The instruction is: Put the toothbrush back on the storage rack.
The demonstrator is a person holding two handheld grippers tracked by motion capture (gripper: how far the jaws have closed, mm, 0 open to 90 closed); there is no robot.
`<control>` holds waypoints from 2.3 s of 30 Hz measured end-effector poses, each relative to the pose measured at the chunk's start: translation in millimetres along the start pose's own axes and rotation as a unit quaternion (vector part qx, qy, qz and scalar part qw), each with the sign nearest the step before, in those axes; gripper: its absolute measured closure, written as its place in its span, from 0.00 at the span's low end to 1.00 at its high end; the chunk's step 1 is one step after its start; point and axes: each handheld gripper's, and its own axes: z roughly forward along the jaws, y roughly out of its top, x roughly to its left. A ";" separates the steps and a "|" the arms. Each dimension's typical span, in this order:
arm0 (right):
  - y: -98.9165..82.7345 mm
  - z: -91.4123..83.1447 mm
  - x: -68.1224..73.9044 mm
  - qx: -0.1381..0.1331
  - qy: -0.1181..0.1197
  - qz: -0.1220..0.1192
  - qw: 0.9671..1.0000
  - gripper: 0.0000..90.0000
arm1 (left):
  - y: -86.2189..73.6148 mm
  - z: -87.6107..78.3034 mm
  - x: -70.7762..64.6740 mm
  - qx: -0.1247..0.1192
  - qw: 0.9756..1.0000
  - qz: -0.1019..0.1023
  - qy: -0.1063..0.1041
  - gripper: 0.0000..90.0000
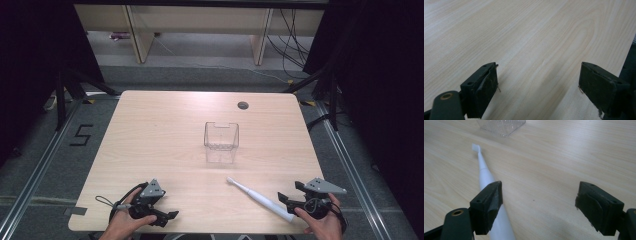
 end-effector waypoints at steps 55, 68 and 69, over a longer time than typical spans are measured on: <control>74.4 23.9 57.4 0.152 0.089 -0.176 0.968 0.50 | 0.3 0.9 -1.5 -0.008 1.000 -0.001 -0.008 0.17; 77.3 46.5 70.6 0.241 0.098 -0.211 0.942 0.59 | -0.1 0.9 -1.5 -0.007 1.000 -0.001 -0.007 0.17; 77.3 46.5 70.6 0.241 0.098 -0.211 0.942 0.59 | -0.1 0.9 -1.5 -0.007 1.000 -0.001 -0.007 0.17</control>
